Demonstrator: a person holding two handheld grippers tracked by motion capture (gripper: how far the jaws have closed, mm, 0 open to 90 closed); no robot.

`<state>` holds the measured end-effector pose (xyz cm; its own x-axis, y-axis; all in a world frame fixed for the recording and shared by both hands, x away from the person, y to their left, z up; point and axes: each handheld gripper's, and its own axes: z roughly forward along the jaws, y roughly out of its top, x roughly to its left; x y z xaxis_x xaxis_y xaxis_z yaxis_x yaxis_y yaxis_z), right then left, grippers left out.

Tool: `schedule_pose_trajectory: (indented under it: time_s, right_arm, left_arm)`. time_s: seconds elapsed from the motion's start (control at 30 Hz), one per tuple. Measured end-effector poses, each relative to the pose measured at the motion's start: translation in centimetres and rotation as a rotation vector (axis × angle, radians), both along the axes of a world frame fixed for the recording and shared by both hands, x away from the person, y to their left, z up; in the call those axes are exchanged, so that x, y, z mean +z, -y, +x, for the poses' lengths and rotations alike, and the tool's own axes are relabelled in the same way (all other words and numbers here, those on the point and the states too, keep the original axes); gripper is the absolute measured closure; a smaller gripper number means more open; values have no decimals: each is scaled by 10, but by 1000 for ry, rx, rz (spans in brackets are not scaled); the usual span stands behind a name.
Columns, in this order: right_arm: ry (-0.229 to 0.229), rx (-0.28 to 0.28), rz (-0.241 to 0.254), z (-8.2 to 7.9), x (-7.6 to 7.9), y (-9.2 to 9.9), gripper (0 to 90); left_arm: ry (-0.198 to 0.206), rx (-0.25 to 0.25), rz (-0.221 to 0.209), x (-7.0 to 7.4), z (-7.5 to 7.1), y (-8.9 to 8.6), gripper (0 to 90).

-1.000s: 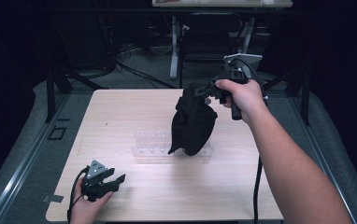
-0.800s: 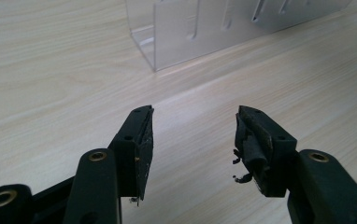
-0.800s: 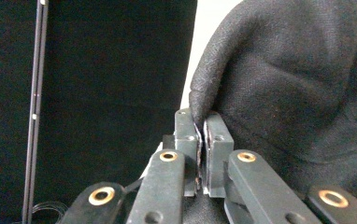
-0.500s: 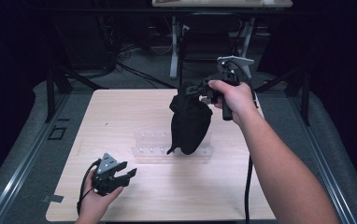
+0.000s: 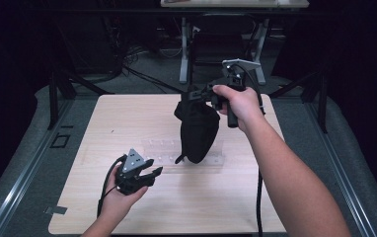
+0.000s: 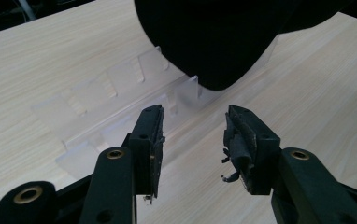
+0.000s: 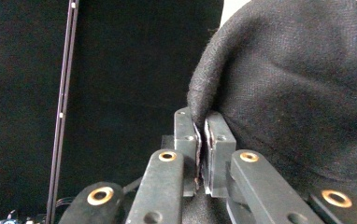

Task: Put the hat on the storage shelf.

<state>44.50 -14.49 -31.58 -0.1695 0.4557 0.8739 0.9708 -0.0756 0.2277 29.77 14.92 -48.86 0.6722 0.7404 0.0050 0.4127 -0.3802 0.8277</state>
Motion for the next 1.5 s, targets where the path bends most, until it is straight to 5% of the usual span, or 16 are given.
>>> schedule_pose_trajectory:
  time_s: [0.57, 1.27, 1.5]
  right_arm:
    - [7, -3, 6, 0, 0, -6, 849]
    - [18, 19, 8, 0, 1, -12, 810]
    - [69, 5, 13, -8, 6, -5, 731]
  left_arm:
    - [77, -72, 13, 28, 6, 42, 623]
    - [111, -98, 92, 28, 10, 66, 811]
    - [125, -100, 115, 29, 10, 65, 820]
